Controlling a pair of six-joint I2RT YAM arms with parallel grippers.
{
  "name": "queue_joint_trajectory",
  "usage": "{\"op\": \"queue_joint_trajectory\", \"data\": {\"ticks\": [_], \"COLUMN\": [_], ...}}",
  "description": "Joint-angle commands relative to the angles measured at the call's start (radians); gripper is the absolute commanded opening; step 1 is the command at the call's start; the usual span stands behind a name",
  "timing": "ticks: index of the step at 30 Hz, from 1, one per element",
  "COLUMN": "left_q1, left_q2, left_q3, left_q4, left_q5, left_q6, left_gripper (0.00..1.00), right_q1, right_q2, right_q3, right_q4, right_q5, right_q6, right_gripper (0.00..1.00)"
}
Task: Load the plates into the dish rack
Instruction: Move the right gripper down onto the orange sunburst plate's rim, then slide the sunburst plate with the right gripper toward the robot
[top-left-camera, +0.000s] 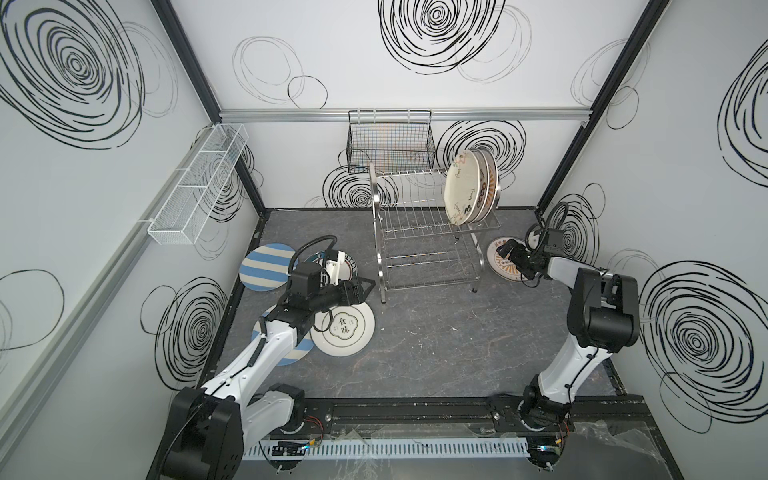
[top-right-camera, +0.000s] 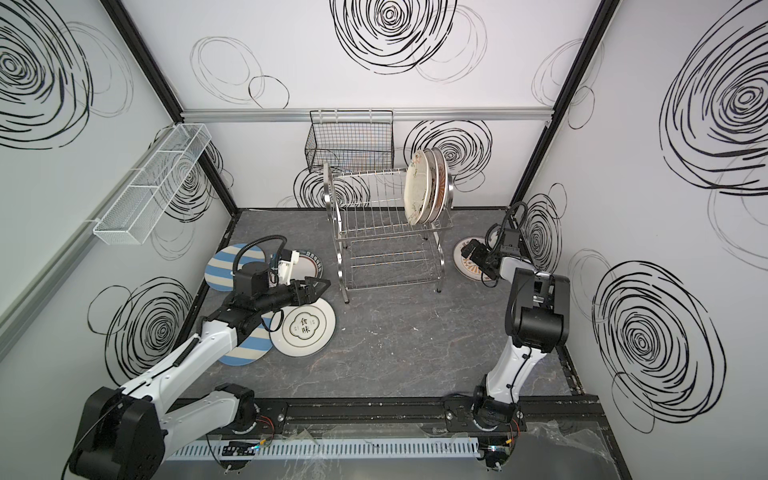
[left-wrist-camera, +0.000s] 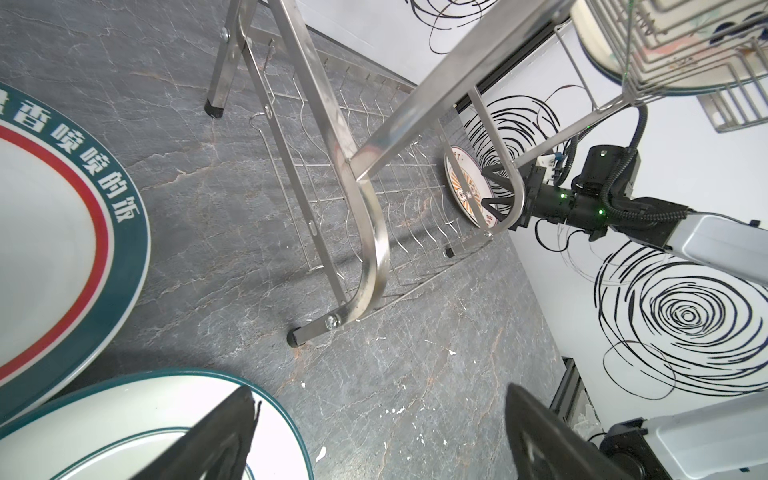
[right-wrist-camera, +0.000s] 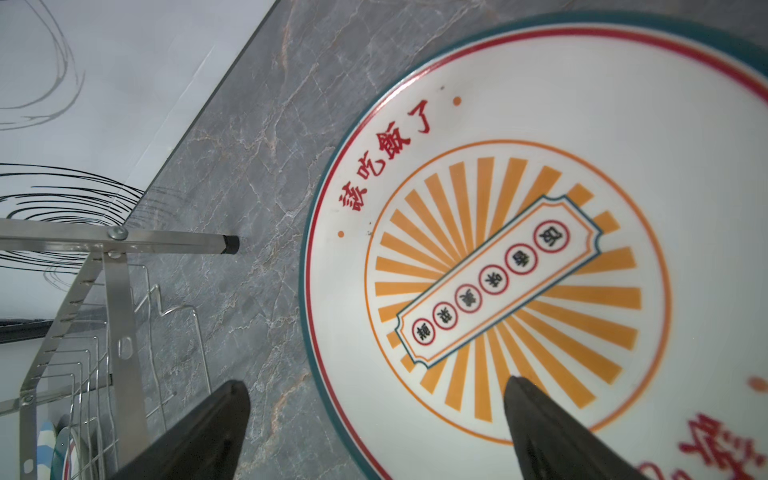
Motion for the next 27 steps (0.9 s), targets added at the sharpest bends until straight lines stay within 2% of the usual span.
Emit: {"op": "queue_joint_trajectory", "data": {"ticks": [1,15,27], "left_q1": [0.003,-0.014,-0.019], "left_q2": [-0.014,-0.017,-0.022], "left_q3": [-0.009,-0.015,-0.020], "left_q4": [0.042,0.054,0.055], "left_q5": [0.001,-0.004,-0.006], "left_q6": [0.004,-0.003,-0.005], "left_gripper": [0.96,0.96,0.96], "right_q1": [0.007,0.026,0.028], "right_q2": [0.009,0.039,0.002], "right_q3": [0.032,0.040,-0.034], "right_q4": [-0.002,-0.052,-0.094], "right_q5": [-0.009,0.044,0.088], "right_q6": [-0.003,-0.038,-0.059], "right_gripper": [1.00,1.00,1.00]}}
